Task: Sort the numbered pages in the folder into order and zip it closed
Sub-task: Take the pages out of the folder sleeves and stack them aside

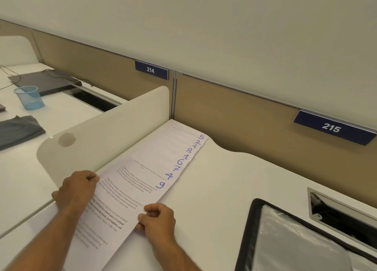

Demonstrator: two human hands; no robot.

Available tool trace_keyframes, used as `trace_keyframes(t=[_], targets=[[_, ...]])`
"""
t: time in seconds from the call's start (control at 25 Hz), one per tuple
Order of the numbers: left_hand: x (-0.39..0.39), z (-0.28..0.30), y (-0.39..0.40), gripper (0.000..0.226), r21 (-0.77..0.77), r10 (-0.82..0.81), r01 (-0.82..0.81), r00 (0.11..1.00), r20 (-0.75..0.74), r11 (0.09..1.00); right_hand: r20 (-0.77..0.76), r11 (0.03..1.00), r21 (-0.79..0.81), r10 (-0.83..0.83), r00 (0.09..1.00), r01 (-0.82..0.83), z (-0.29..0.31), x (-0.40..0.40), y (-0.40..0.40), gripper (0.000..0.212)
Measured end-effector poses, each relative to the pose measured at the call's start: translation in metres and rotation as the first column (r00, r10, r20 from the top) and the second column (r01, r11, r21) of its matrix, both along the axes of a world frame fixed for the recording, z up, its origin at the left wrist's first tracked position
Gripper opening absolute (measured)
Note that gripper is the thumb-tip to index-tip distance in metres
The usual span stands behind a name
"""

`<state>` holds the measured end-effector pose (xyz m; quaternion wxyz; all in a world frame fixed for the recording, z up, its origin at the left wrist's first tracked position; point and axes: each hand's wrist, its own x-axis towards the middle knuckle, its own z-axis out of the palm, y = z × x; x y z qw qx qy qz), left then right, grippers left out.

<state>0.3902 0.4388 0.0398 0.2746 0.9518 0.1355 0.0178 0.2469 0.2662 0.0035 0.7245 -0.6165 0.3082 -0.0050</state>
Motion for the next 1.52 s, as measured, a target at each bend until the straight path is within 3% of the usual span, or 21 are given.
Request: trace_keyframes(t=[0.52, 0.72, 0.88, 1.04, 1.16, 1.32, 1.52], targets=[[0.025, -0.019, -0.005, 0.014, 0.074, -0.008, 0.005, 1.000, 0.029, 0.997, -0.069, 0.985, -0.123, 0.110, 0.992, -0.118, -0.009, 0.016, -0.001, 0.019], [0.026, -0.019, -0.005, 0.037, 0.157, -0.062, 0.065, 0.998, -0.024, 0.986, -0.051, 0.981, -0.120, 0.145, 0.988, -0.150, -0.006, 0.012, -0.004, 0.023], [0.015, -0.012, -0.010, 0.050, 0.166, -0.155, 0.143, 0.986, 0.060, 0.976, -0.011, 0.986, -0.126, 0.108, 0.994, -0.108, 0.008, 0.005, -0.015, 0.022], [-0.003, 0.003, -0.026, 0.058, 0.040, -0.325, 0.324, 0.919, 0.224, 0.945, 0.071, 0.969, -0.242, 0.068, 0.995, -0.049, 0.027, -0.002, -0.035, 0.022], [-0.021, 0.018, -0.051, 0.061, 0.024, -0.410, 0.430, 0.842, 0.351, 0.903, 0.125, 0.866, -0.500, 0.063, 0.990, 0.008, 0.041, -0.009, -0.053, 0.025], [-0.050, 0.036, -0.088, 0.069, 0.058, -0.463, 0.497, 0.753, 0.468, 0.866, 0.117, 0.591, -0.806, 0.127, 0.985, 0.020, 0.059, -0.041, -0.084, 0.054], [-0.098, 0.036, -0.146, 0.093, 0.159, -0.605, 0.608, 0.656, 0.452, 0.778, -0.040, 0.290, -0.953, 0.158, 0.987, -0.085, 0.063, -0.100, -0.127, 0.099]])
